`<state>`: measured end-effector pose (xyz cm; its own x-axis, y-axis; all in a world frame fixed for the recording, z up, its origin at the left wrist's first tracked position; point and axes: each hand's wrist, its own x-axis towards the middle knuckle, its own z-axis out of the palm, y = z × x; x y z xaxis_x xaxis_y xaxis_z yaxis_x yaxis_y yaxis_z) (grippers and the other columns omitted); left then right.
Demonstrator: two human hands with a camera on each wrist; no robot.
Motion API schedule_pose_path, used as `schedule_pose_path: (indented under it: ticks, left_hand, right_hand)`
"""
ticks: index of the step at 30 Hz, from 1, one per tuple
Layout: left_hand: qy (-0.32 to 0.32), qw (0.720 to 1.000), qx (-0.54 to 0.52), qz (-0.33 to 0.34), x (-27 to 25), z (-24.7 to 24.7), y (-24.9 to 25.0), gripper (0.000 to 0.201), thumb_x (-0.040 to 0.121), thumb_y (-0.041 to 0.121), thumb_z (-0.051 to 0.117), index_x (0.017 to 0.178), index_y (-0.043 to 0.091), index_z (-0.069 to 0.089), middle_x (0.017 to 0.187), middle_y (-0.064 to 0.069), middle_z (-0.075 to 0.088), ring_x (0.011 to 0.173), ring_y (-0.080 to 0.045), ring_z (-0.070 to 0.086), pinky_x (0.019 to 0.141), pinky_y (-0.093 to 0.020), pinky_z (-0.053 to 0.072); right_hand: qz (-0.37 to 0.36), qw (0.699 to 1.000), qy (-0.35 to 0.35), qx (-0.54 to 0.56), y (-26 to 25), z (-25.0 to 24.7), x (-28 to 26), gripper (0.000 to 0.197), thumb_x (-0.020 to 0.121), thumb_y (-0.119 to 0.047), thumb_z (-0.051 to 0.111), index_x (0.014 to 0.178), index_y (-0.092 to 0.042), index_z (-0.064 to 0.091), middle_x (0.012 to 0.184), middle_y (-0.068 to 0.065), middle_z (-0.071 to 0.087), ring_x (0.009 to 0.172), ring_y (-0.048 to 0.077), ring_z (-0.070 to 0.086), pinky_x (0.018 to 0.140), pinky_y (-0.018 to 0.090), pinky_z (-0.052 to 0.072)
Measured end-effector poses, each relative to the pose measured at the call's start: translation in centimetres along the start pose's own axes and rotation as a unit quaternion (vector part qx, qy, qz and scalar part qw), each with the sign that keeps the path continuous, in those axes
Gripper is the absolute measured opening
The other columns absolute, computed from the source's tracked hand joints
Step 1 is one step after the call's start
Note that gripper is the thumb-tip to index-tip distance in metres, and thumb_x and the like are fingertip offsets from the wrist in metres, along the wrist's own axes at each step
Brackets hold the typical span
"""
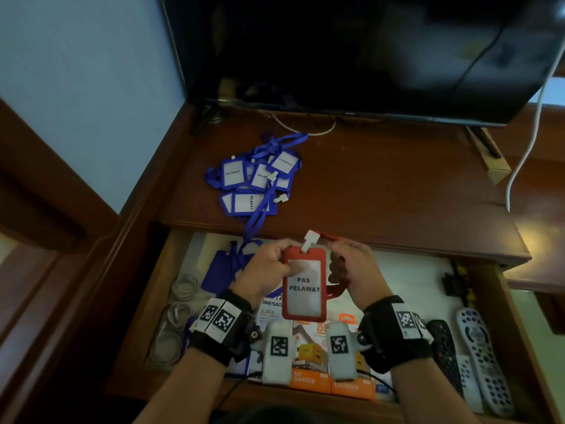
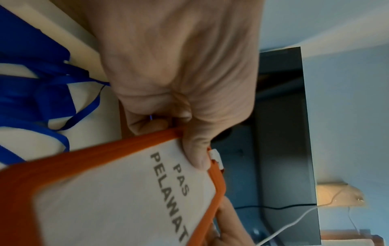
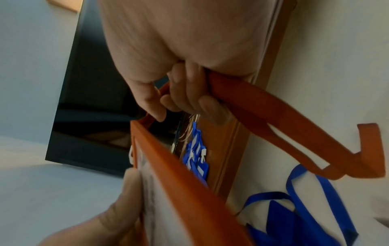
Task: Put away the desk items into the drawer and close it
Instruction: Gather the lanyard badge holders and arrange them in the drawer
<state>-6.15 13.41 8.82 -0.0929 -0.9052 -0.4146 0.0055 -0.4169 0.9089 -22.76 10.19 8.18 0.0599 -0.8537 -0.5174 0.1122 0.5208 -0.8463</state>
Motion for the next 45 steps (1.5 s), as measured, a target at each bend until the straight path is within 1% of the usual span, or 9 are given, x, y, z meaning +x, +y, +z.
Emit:
schedule_pose_path:
  ticks: [4,8,14,20,27,36,39,43,45]
  left_hand:
    - [0.07,0.996,-0.052,0.0,0.1,-0.3,0.2,0.027,0.085,-0.006,0.061,0.107,0.01,0.064,0.099,-0.006,0.069,0.093,-0.02,0.065,0.077,-0.028,0.055]
    - [0.122,0.984,-0.131,-0.006,0.3,-0.4,0.5,0.023,0.086,-0.004,0.06,0.104,0.01,0.063,0.099,-0.01,0.068,0.093,-0.027,0.065,0.077,-0.036,0.055]
    - [0.191,0.966,-0.176,0.001,1.2,-1.2,0.4,0.01,0.091,0.007,0.06,0.098,0.014,0.062,0.094,-0.015,0.068,0.086,-0.031,0.065,0.087,-0.056,0.051]
    - [0.126,0.974,-0.189,-0.02,1.2,-1.4,-0.1,0.018,0.085,0.006,0.067,0.101,0.012,0.062,0.086,-0.004,0.069,0.071,-0.013,0.062,0.069,-0.028,0.052]
    - [0.045,0.972,-0.223,-0.051,0.7,-2.3,0.0,0.029,0.083,0.022,0.066,0.11,0.012,0.061,0.086,-0.003,0.067,0.065,-0.009,0.059,0.047,-0.017,0.042]
    - [0.018,0.969,-0.247,0.003,0.0,-3.2,-0.1,0.026,0.089,0.013,0.053,0.111,0.007,0.065,0.101,-0.01,0.073,0.089,-0.018,0.069,0.077,-0.027,0.058]
    - [0.034,0.977,-0.21,0.003,0.1,-3.1,-0.3,0.036,0.078,0.018,0.064,0.113,0.009,0.066,0.107,-0.011,0.071,0.097,-0.02,0.067,0.082,-0.028,0.056]
    - [0.081,0.994,-0.06,0.033,-0.2,-2.8,-0.9,0.018,0.082,0.012,0.071,0.095,0.024,0.07,0.096,0.0,0.066,0.091,-0.014,0.067,0.074,-0.017,0.053]
    - [0.097,0.995,-0.007,0.031,0.0,-3.0,-1.4,0.018,0.079,0.014,0.075,0.09,0.028,0.07,0.097,0.004,0.064,0.097,-0.018,0.064,0.081,-0.024,0.054]
  right_hand:
    - [-0.006,0.998,-0.059,0.004,0.1,0.9,-0.8,0.025,0.093,-0.021,0.057,0.069,-0.012,0.058,0.054,0.004,0.036,0.038,0.012,0.028,0.04,0.021,0.021]
    - [0.004,0.996,-0.081,0.033,0.0,2.4,-1.2,0.022,0.092,-0.028,0.059,0.092,-0.007,0.064,0.068,0.006,0.066,0.052,0.014,0.059,0.048,0.023,0.047]
    - [-0.002,0.982,-0.117,-0.15,0.1,3.1,-1.7,0.019,0.093,-0.033,0.059,0.088,-0.014,0.061,0.049,-0.01,0.047,0.04,0.006,0.033,0.041,0.019,0.025]
    - [-0.064,0.985,-0.096,-0.128,-0.7,2.4,-1.8,0.011,0.091,-0.023,0.062,0.086,-0.015,0.067,0.06,0.0,0.055,0.045,0.008,0.038,0.042,0.02,0.028]
    - [-0.027,0.989,-0.11,-0.098,-2.1,0.4,-1.3,0.005,0.081,-0.006,0.067,0.082,-0.001,0.067,0.069,0.011,0.066,0.056,0.022,0.059,0.052,0.026,0.046]
    - [0.005,0.991,-0.128,-0.025,-1.6,0.5,-1.5,0.015,0.062,-0.011,0.071,0.076,-0.005,0.072,0.08,0.016,0.072,0.068,0.025,0.067,0.066,0.032,0.052]
    - [0.001,0.992,-0.125,-0.007,-1.3,0.8,-1.6,0.017,0.065,-0.012,0.071,0.08,-0.003,0.07,0.082,0.017,0.071,0.07,0.027,0.067,0.067,0.034,0.053]
    - [-0.001,0.994,-0.109,0.002,-1.1,1.0,-1.8,0.007,0.079,-0.007,0.065,0.083,-0.002,0.065,0.076,0.011,0.07,0.063,0.02,0.067,0.056,0.027,0.055]
    - [0.005,0.994,-0.108,-0.008,-0.9,1.2,-1.8,0.008,0.084,-0.006,0.062,0.087,0.001,0.064,0.074,0.011,0.069,0.061,0.019,0.066,0.053,0.025,0.053]
